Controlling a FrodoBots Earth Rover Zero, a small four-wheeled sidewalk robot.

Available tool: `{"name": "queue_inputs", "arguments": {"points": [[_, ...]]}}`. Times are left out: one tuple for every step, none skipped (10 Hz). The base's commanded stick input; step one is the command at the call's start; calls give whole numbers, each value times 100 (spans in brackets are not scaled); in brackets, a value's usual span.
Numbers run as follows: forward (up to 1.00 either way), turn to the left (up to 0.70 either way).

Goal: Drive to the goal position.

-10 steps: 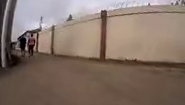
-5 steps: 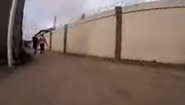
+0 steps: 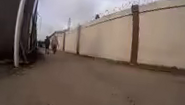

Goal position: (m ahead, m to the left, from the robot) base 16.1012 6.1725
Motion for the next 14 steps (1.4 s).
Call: {"name": "queue_inputs", "arguments": {"points": [[70, 2], [70, 2], [70, 1], [70, 0], [70, 0], [70, 0], [70, 0], [70, 0], [70, 0], [70, 0], [70, 2], [70, 7], [70, 9], [70, 6]]}}
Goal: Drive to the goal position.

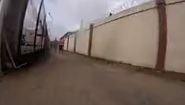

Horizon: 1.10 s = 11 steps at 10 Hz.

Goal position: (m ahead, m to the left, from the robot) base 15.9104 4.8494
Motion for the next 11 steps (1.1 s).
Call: {"name": "queue_inputs", "arguments": {"points": [[70, 2], [70, 0], [70, 0], [70, 6], [70, 34], [70, 18], [70, 7], [70, 3], [70, 4], [70, 3], [70, 7]]}}
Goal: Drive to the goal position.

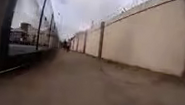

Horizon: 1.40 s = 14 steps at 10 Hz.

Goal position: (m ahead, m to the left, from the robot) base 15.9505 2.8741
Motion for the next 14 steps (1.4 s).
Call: {"name": "queue_inputs", "arguments": {"points": [[70, 6], [70, 7], [70, 6], [70, 6], [70, 0], [70, 0], [70, 1], [70, 3], [70, 1], [70, -3], [70, -8], [70, 5], [70, 3], [70, 3]]}}
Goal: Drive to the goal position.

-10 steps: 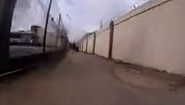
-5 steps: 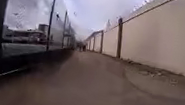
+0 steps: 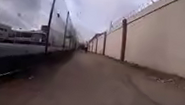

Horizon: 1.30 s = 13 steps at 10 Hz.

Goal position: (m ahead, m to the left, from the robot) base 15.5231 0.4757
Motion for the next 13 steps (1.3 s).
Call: {"name": "queue_inputs", "arguments": {"points": [[70, 3], [70, 2], [70, 1], [70, 1], [70, 2], [70, 2], [70, 2], [70, 2], [70, 2], [70, 2], [70, 2], [70, 2], [70, 2]]}}
